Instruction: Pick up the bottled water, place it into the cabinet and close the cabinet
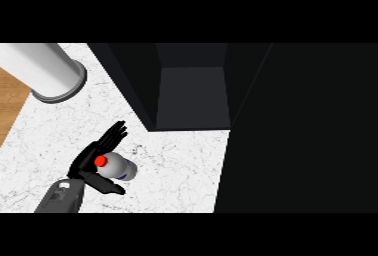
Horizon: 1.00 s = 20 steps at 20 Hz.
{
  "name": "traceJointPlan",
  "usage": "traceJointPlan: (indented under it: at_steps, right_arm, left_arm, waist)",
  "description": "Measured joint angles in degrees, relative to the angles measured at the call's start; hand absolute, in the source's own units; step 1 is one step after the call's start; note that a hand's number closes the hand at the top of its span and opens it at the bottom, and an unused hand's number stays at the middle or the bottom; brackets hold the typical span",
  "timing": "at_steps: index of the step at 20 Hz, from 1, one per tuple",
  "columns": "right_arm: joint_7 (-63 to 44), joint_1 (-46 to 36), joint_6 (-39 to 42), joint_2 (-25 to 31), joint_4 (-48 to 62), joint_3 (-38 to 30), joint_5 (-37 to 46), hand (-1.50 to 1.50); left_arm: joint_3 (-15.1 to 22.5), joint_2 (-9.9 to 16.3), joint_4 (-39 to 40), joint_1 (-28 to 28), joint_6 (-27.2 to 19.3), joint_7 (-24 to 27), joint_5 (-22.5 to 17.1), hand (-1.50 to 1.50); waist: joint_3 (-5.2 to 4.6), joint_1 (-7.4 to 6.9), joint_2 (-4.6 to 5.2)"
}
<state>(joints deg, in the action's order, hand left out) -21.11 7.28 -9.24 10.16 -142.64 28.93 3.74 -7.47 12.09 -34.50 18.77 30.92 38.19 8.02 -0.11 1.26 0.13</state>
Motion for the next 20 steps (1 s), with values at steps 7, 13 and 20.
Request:
traceJointPlan:
  at_steps: [7, 13, 20]
  right_arm:
    - [0.16, -0.61, -1.43, 0.33, 0.35, 1.73, 0.24, -1.5]
    - [0.44, -0.75, -1.75, 1.36, 0.43, 1.22, 0.01, -1.5]
    - [0.32, -0.88, -2.93, 1.79, 0.38, 1.76, -0.06, -1.5]
  left_arm:
    - [-0.57, -0.99, 6.72, 3.74, -2.28, 4.42, -0.66, 1.5]
    - [1.27, -1.87, 8.52, 4.96, -0.85, 6.4, -0.55, 1.5]
    - [5.21, -4.45, 3.84, 3.52, -10.44, 12.33, 3.43, 1.5]
  waist:
    - [-0.01, 0.09, 0.01]
    - [0.03, 0.11, -0.05]
    - [0.04, -0.33, -0.23]
